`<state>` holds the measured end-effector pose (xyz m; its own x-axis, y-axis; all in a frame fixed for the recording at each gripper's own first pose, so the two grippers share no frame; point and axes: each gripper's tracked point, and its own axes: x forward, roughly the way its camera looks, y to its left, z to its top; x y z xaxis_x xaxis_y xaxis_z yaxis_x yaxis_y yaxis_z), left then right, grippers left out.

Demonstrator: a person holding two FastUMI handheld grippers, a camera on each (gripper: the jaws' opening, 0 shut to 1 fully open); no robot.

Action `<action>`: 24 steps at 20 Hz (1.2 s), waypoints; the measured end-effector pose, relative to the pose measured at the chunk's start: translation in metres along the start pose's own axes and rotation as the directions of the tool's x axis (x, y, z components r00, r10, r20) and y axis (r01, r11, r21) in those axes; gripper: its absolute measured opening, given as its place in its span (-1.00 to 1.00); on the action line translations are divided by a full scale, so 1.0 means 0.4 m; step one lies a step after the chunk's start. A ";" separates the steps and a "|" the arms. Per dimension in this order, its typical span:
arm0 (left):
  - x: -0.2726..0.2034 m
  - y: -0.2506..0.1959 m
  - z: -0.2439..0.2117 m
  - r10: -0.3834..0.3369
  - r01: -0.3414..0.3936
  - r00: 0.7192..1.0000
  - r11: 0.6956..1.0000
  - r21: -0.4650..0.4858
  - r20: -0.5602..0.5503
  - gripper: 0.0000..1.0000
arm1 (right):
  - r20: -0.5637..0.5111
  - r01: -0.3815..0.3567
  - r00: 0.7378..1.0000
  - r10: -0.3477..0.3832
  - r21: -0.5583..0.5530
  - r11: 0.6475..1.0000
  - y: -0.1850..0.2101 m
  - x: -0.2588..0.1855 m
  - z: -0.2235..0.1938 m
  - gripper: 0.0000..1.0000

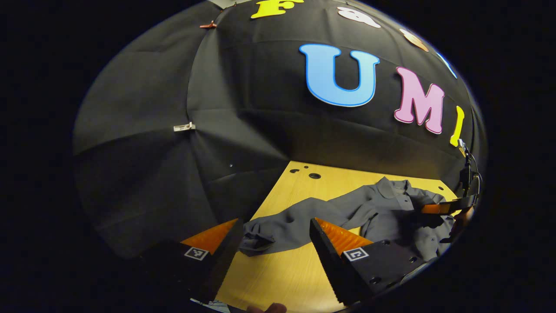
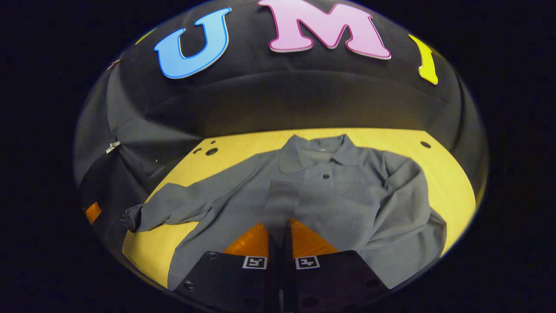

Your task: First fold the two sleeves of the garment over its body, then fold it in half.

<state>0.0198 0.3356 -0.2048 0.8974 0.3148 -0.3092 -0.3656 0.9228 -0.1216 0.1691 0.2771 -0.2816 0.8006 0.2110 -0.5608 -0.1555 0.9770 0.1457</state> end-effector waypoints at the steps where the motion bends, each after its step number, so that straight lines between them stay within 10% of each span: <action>1: 0.011 0.014 -0.010 0.012 -0.012 1.000 1.000 -0.007 -0.010 0.94 | -0.035 -0.001 0.999 0.002 0.011 1.000 0.009 0.009 -0.023 -0.73; 3: 0.032 0.038 -0.028 0.028 -0.029 0.999 0.999 -0.022 -0.029 0.94 | -0.078 -0.019 0.997 0.021 0.029 0.999 0.032 0.020 -0.050 -0.82; 11: 0.139 0.073 -0.126 0.035 -0.048 0.986 0.996 -0.081 -0.161 0.92 | -0.064 -0.225 0.970 0.235 0.139 0.964 0.132 -0.072 -0.001 0.05; 24: 0.279 0.111 -0.285 0.102 -0.101 0.933 0.995 0.022 -0.345 0.94 | 0.005 -0.116 0.993 0.116 0.116 0.986 -0.094 -0.416 -0.020 0.09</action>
<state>0.0754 0.3863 -0.3522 0.7147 0.3114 -0.6263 -0.4490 0.8909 -0.0693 0.0371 0.2056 -0.2003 0.7803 0.3225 -0.5358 -0.1785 0.9360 0.3034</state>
